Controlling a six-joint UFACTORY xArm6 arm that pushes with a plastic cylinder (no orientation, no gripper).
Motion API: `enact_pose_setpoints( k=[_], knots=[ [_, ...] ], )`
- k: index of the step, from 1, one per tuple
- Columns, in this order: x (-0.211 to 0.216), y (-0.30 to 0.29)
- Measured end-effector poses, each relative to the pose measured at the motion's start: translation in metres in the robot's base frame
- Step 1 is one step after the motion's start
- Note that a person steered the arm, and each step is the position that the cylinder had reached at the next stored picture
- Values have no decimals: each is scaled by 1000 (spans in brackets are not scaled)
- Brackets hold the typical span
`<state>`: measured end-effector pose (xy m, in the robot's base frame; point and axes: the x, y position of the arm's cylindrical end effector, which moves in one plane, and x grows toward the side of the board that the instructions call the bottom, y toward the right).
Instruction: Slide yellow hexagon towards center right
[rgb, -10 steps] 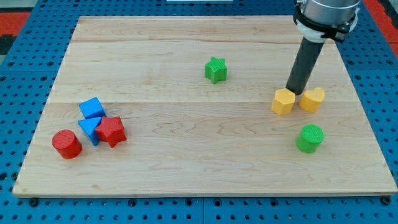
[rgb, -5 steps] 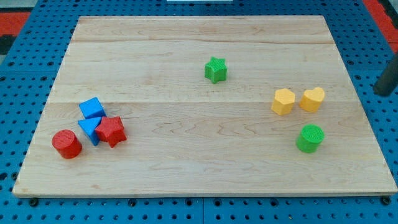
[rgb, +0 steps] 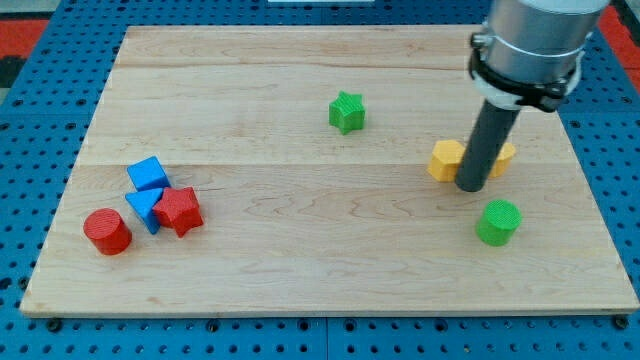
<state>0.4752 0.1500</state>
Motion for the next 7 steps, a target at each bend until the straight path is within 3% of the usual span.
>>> enact_pose_setpoints(
  k=[2,3,5,7],
  knots=[
    [-50,-66],
    [-55,-72],
    [-103,-17],
    [-98,14]
  ],
)
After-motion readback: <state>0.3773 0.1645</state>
